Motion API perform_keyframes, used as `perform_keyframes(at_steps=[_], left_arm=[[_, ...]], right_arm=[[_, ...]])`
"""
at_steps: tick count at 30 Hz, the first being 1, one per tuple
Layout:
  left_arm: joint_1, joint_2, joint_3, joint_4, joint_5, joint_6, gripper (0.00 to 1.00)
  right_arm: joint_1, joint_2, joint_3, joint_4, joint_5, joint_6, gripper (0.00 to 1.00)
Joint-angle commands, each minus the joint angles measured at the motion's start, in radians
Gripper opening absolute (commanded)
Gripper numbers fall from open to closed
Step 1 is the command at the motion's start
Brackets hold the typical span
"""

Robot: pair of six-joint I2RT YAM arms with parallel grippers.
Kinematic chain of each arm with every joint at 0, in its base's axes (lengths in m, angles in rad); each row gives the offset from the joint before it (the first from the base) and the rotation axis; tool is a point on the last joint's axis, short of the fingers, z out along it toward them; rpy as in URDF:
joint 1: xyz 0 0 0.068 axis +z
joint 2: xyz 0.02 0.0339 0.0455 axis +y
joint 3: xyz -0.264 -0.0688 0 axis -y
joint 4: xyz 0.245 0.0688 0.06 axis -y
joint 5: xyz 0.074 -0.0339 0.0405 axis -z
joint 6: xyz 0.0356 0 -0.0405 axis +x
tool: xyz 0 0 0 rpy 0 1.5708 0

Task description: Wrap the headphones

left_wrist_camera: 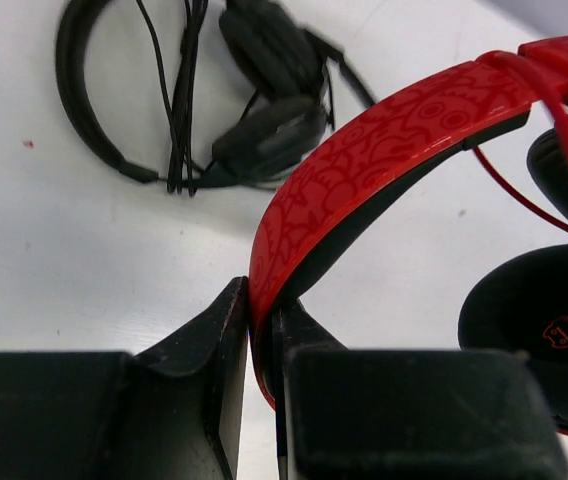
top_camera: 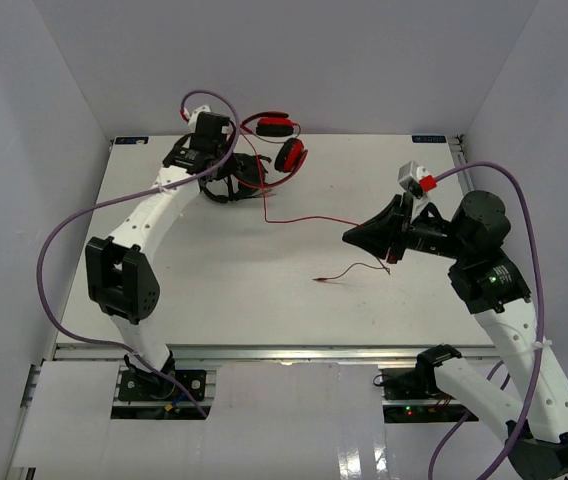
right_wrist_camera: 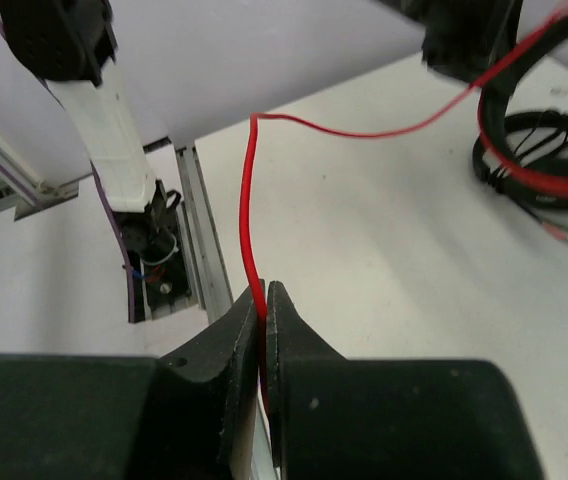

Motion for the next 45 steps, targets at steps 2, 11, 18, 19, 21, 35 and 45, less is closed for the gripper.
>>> perform_keyframes(at_steps=[2, 11, 18, 19, 21, 35, 45], left_arm=[[0.055, -0.167, 0.144, 0.049, 0.110, -0.045, 0.00], [0.095, -0.296, 0.266, -0.029, 0.164, -0.005, 0.00], [0.096, -0.407, 0.234, -0.059, 0.233, 0.008, 0.00], [0.096, -0.424, 0.230, -0.068, 0.236, 0.018, 0.00], [0.096, -0.452, 0.229, -0.086, 0.243, 0.043, 0.00], [0.081, -0.635, 0.030, -0.124, 0.387, 0.209, 0.00], [-0.017, -0.711, -0.184, -0.096, 0.615, 0.389, 0.00]], right_arm=[[0.007, -0.021, -0.122, -0.015, 0.014, -0.091, 0.08], [-0.007, 0.056, -0.273, -0.012, 0.135, -0.258, 0.08], [-0.065, 0.209, -0.308, 0.037, 0.206, -0.321, 0.08], [-0.078, 0.230, -0.304, 0.047, 0.211, -0.324, 0.08], [-0.100, 0.264, -0.285, 0.071, 0.215, -0.327, 0.08], [-0.249, 0.592, -0.052, 0.149, 0.288, -0.370, 0.08], [-0.249, 0.688, 0.095, 0.176, 0.296, -0.344, 0.08]])
